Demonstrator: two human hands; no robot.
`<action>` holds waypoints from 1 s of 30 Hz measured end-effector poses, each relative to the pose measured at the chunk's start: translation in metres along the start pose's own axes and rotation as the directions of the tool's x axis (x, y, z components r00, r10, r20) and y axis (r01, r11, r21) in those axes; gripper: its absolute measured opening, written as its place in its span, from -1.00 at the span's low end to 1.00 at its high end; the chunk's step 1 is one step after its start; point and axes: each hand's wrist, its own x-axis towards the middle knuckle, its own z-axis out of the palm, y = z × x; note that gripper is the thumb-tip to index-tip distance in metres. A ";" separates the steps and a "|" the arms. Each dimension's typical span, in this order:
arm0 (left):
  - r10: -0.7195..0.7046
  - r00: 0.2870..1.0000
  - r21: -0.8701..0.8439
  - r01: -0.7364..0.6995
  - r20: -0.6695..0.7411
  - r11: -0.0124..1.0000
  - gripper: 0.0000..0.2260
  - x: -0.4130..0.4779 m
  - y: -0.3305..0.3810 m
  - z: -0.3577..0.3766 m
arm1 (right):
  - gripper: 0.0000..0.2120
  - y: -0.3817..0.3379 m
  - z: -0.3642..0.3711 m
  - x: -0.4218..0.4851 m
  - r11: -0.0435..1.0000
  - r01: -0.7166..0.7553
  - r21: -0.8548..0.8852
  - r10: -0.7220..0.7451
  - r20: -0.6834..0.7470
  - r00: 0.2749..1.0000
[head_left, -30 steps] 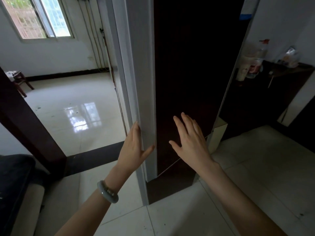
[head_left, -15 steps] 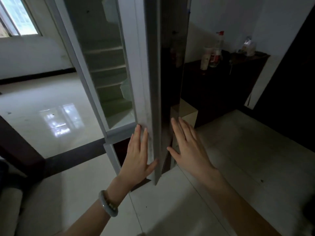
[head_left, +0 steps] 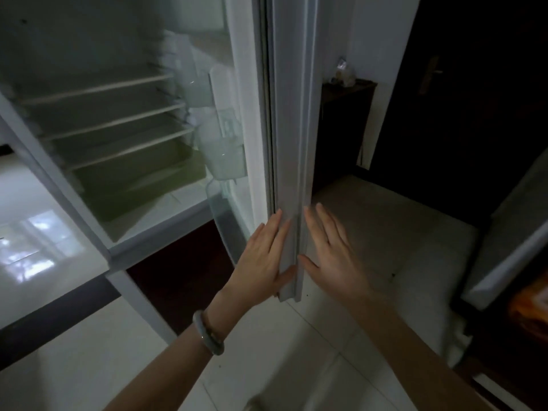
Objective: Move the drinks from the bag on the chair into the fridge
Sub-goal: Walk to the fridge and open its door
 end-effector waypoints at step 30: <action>0.143 0.862 0.051 -0.192 0.486 0.980 -0.47 0.157 -0.154 0.208 | -0.05 0.226 0.081 0.141 0.918 -0.158 -0.364 0.240 0.191 0.952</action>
